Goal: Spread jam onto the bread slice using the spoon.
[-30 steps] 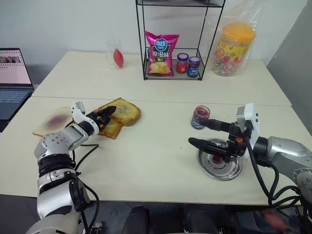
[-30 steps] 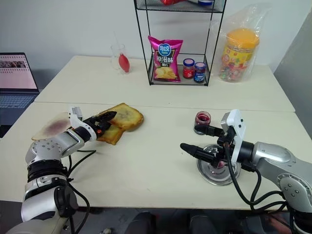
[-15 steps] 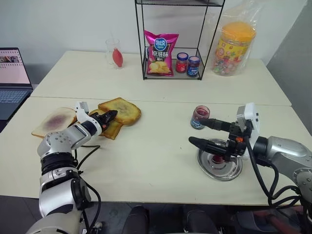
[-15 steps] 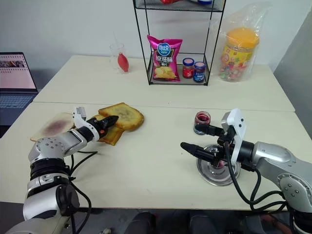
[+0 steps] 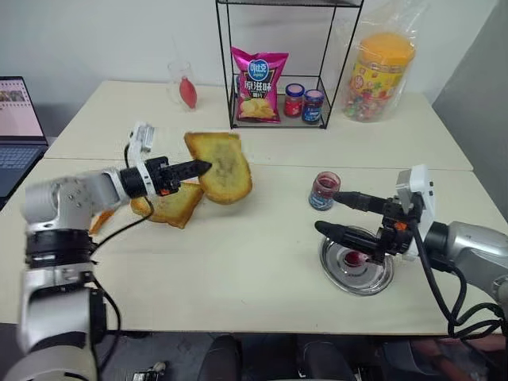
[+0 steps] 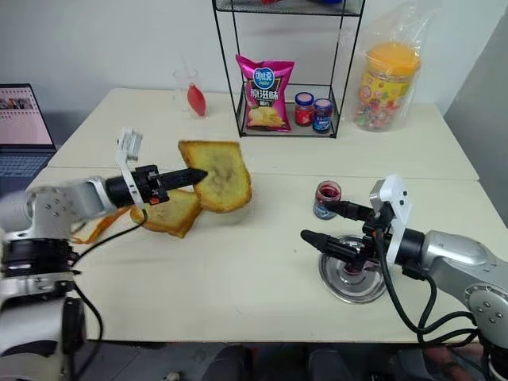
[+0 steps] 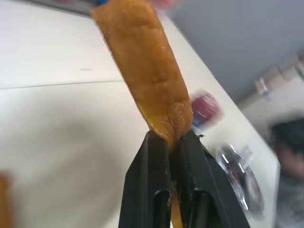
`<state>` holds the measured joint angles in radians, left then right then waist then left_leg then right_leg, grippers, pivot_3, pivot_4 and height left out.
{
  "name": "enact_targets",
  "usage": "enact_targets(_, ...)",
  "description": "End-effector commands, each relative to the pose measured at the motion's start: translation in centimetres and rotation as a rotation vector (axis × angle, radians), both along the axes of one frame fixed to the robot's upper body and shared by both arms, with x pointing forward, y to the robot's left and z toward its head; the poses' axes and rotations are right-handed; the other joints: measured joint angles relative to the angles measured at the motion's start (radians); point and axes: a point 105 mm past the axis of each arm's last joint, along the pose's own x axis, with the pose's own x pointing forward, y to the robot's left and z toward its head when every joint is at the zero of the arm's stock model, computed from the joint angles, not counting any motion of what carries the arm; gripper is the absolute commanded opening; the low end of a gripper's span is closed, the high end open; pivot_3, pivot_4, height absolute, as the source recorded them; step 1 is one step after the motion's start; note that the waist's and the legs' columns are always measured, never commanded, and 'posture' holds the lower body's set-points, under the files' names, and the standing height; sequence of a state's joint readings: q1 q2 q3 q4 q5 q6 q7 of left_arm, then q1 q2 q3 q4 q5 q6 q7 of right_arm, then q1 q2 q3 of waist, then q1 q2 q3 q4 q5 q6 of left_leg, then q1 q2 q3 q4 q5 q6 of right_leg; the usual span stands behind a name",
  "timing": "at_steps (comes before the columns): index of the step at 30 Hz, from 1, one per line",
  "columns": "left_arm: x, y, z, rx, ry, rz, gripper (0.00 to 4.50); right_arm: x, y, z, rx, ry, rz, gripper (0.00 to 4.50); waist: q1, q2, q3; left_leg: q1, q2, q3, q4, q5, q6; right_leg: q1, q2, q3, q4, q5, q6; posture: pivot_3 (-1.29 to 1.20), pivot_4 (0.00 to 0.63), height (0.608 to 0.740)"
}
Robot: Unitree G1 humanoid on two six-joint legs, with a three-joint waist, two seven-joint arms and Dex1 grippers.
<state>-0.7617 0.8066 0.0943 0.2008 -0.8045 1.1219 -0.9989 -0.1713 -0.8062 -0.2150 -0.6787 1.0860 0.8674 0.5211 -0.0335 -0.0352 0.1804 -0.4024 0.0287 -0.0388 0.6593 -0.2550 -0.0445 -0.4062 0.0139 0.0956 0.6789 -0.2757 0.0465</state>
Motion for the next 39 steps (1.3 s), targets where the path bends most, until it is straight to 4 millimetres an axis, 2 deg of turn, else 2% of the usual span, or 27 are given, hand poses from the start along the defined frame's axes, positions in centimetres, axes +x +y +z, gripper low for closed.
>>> enact_targets(1, -3.0, -2.9, -1.9, 0.135, 0.022, -0.271, 0.02, -0.8, 0.6, 0.6, 0.017, -0.029, 0.017, 4.5, 0.0, 0.002, 0.001, 0.0, 0.0, 0.0, 0.0, 0.0, 0.0, 0.0, 0.0, 0.0, 0.0, 0.0, 0.0, 0.0, 0.15, 0.74)
enact_targets(2, -3.3, -3.0, -2.6, 0.168, 0.03, -0.3, 0.02, -0.8, 0.7, 0.6, 0.022, -0.027, 0.015, 4.5, 0.0, 0.002, 0.001, 0.0, 0.0, 0.001, 0.0, 0.0, 0.0, 0.0, 0.0, 0.001, 0.0, -0.001, -0.001, 0.0, 0.15, 0.74)
enact_targets(5, -3.9, -3.0, -6.4, 0.318, 0.052, -0.359, 0.02, -1.0, 1.1, 0.4, 0.036, -0.022, 0.012, 4.5, -0.005, 0.002, 0.001, 0.001, 0.0, 0.001, 0.0, 0.0, 0.0, 0.0, 0.0, 0.001, 0.0, -0.001, -0.001, 0.0, 0.15, 0.74)
enact_targets(8, -2.0, -2.3, -9.2, 0.417, 0.02, -0.263, 0.02, -1.1, 1.2, 0.1, 0.043, -0.014, 0.001, 4.5, -0.007, 0.002, 0.001, 0.001, 0.001, 0.0, 0.0, 0.0, 0.0, 0.0, 0.001, 0.001, 0.001, -0.001, -0.002, 0.0, 0.15, 0.74)
enact_targets(16, -1.6, -1.3, -11.0, 0.481, 0.004, -0.263, 0.02, -1.1, 1.0, -0.1, 0.045, -0.006, -0.027, 4.5, -0.002, 0.002, 0.002, 0.0, 0.001, 0.001, 0.001, 0.0, 0.0, -0.001, 0.001, 0.001, 0.0, -0.002, -0.001, 0.0, 0.15, 0.74)
enact_targets(18, -1.5, -1.0, -11.0, 0.482, 0.0, -0.247, 0.58, -1.0, 0.9, -0.2, 0.045, -0.005, -0.029, 4.5, -0.003, 0.002, 0.002, 0.0, 0.001, 0.0, 0.0, 0.0, 0.001, -0.001, 0.001, 0.001, 0.0, -0.002, -0.001, 0.0, 0.15, 0.74)
enact_targets(19, -1.5, -0.8, -10.9, 0.481, 0.003, -0.241, 0.64, -0.9, 1.0, -0.2, 0.045, -0.005, -0.029, 4.5, -0.003, 0.002, 0.002, 0.0, 0.001, 0.0, 0.0, 0.0, 0.001, -0.001, 0.001, 0.001, 0.0, -0.002, -0.001, 0.0, 0.15, 0.74)
enact_targets(28, -1.4, 0.6, -10.4, 0.5, 0.007, -0.189, 2.29, -0.8, 0.8, -0.4, 0.042, 0.001, -0.031, 4.5, -0.003, 0.002, 0.002, 0.0, 0.001, 0.0, 0.001, 0.0, 0.001, -0.001, 0.001, 0.001, 0.0, -0.002, -0.001, 0.0, 0.15, 0.74)
enact_targets(29, -1.4, 0.6, -10.4, 0.502, 0.008, -0.186, 2.59, -0.8, 0.8, -0.4, 0.042, 0.001, -0.031, 4.5, -0.003, 0.002, 0.002, 0.0, 0.001, 0.0, 0.0, 0.0, 0.001, -0.001, 0.001, 0.001, 0.0, -0.002, -0.001, 0.0, 0.15, 0.74)
enact_targets(36, -1.8, 2.1, -8.5, 0.522, -0.025, -0.158, 3.93, -0.9, -0.9, -1.0, 0.026, 0.02, -0.111, 4.5, -0.001, 0.002, 0.002, 0.0, 0.001, 0.0, 0.001, 0.0, 0.001, -0.001, 0.001, 0.0, 0.0, -0.002, -0.001, 0.0, 0.15, 0.74)
enact_targets(39, -1.4, 2.3, -6.7, 0.562, -0.133, -0.175, 4.48, -0.8, -3.2, -1.1, 0.041, 0.031, -0.237, 4.5, 0.001, 0.002, 0.002, 0.0, 0.001, 0.0, 0.0, 0.0, 0.001, -0.001, 0.001, 0.001, 0.0, -0.002, -0.001, 0.0, 0.15, 0.74)
